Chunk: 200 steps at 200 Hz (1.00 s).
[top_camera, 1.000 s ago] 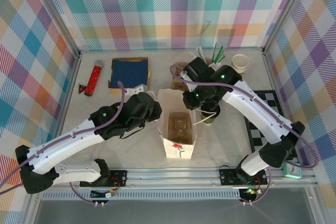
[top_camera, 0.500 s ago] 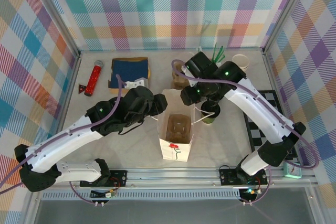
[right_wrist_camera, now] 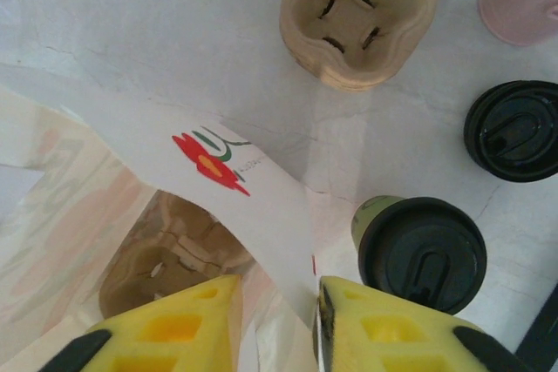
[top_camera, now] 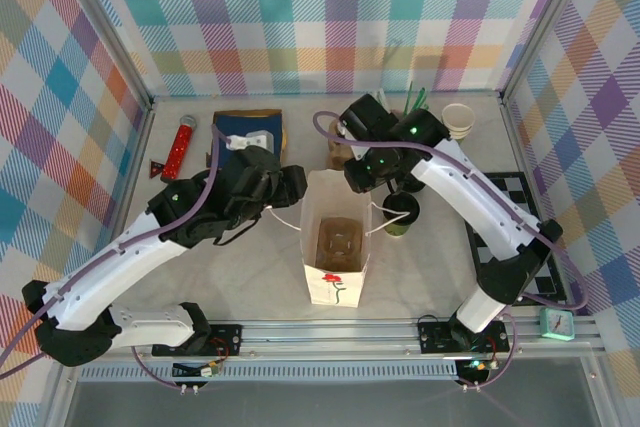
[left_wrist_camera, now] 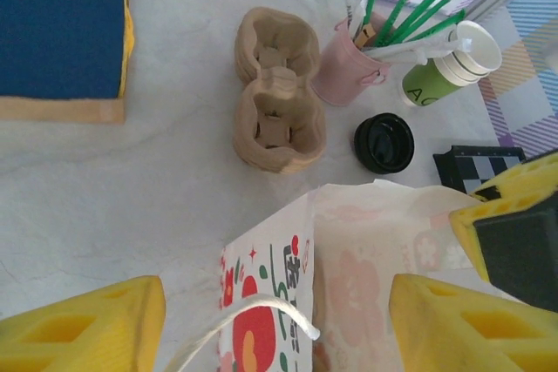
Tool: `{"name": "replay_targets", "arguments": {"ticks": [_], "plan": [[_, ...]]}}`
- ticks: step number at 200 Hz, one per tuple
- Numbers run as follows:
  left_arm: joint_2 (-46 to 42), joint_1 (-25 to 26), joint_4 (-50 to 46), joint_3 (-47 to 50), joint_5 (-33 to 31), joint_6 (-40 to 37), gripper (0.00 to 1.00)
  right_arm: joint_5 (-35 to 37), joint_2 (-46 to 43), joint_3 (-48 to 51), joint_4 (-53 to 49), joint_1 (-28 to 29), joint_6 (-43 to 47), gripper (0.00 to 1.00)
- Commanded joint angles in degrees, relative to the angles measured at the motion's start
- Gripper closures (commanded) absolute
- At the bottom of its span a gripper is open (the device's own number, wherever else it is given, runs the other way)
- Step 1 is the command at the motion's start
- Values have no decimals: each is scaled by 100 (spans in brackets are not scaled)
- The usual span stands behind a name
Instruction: Pack the takeout coffee
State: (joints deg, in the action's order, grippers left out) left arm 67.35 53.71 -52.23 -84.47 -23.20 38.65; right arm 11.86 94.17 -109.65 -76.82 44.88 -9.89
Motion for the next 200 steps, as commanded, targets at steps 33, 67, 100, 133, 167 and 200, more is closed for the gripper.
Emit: {"name": "replay_targets", "arguments": {"ticks": [33, 67, 100, 133, 167, 200], "plan": [[-49, -630, -162, -322, 262, -658, 29, 265, 322, -544, -97, -60, 257, 87], [-221, -894, -172, -224, 324, -714, 29, 325, 515, -739, -14, -93, 421, 90], [-364, -1002, -163, -116, 362, -715, 29, 370, 770, -1079, -9, -111, 613, 91], [-486, -1083, -163, -27, 368, -702, 29, 361, 1053, -1431, -15, -111, 781, 91], [-588, -1168, -134, 25, 380, -710, 29, 335, 1395, -1956, -100, -111, 955, 89], [-678, -1222, -121, 66, 411, -719, 28, 298, 1622, -2394, -263, -111, 1006, 73]]}}
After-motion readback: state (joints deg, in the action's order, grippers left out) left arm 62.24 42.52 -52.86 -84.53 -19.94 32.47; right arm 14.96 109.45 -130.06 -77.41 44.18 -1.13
